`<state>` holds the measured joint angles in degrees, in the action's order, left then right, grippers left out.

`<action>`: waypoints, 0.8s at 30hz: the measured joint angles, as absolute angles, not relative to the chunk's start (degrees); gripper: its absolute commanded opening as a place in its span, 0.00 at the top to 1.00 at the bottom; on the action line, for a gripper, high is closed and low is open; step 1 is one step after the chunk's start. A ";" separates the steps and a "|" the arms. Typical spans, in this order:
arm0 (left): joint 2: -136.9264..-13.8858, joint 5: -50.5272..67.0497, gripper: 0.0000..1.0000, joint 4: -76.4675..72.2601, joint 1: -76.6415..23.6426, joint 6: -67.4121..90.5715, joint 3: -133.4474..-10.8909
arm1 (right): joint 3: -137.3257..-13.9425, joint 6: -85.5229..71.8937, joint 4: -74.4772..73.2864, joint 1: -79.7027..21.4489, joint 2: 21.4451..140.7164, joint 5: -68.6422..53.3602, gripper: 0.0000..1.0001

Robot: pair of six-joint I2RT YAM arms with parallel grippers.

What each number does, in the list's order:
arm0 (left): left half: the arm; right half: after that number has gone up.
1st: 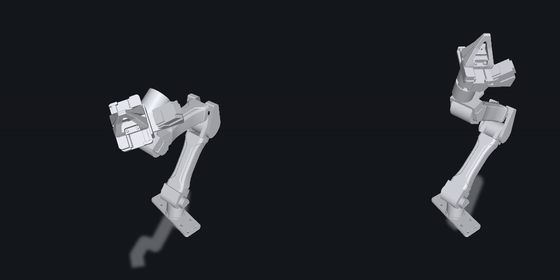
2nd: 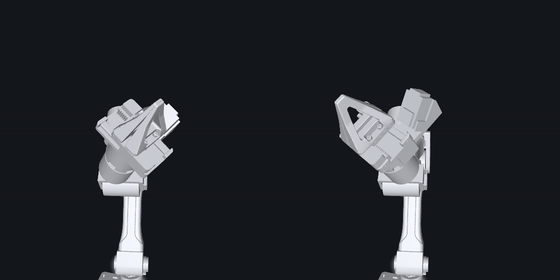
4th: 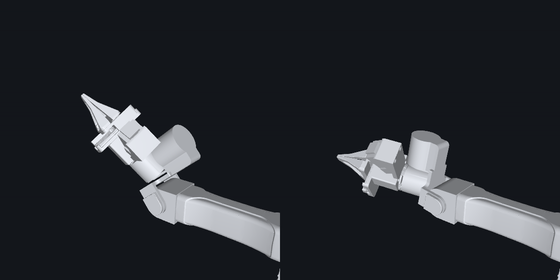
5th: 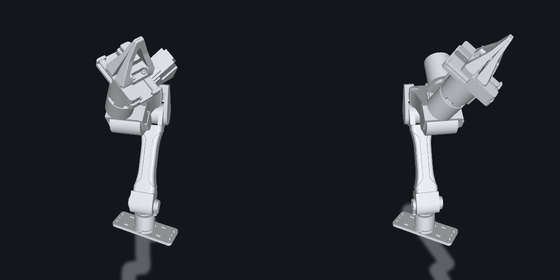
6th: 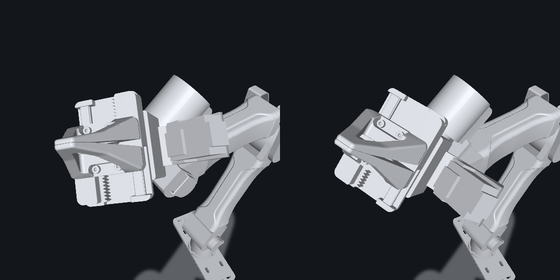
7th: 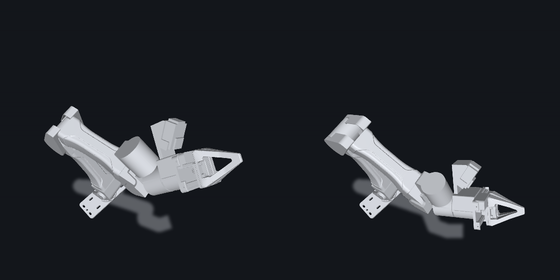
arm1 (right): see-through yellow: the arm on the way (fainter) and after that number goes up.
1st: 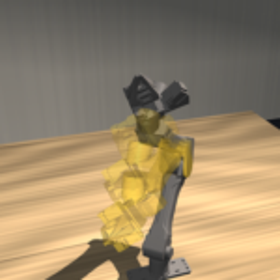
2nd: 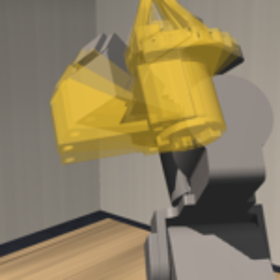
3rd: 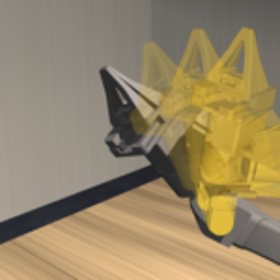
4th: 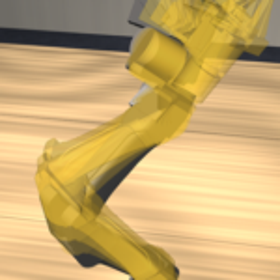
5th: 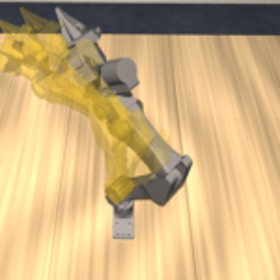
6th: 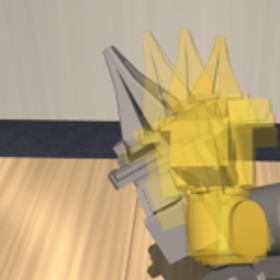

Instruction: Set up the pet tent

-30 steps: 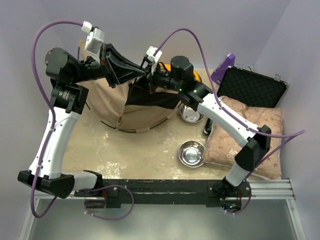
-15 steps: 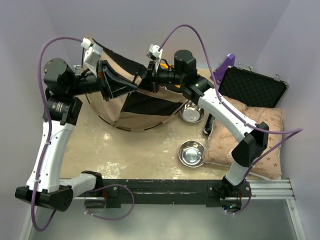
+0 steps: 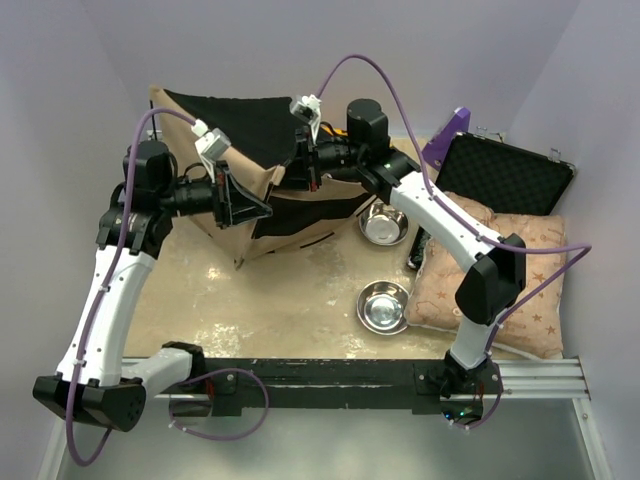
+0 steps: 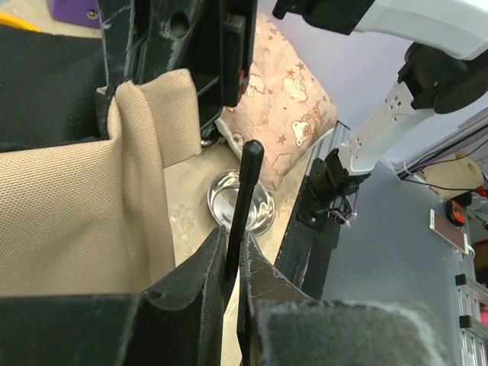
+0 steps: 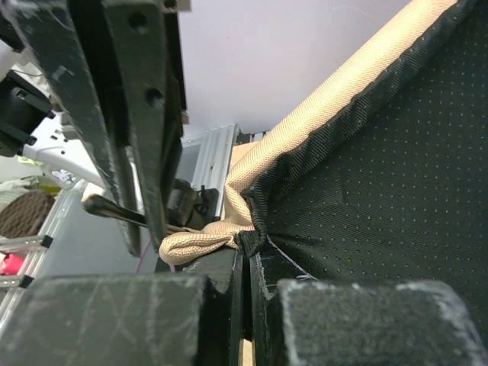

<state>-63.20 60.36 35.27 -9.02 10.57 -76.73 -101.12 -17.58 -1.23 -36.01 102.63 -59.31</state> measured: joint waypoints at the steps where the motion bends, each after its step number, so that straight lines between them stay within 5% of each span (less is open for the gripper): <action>1: -63.22 60.25 1.00 35.53 -9.02 10.15 -76.18 | -101.12 -17.96 -1.26 -36.01 102.63 -59.59 1.00; 24: -64.38 57.01 1.00 37.43 -9.08 6.68 -72.60 | -97.60 -25.89 3.09 -36.05 102.63 -60.12 1.00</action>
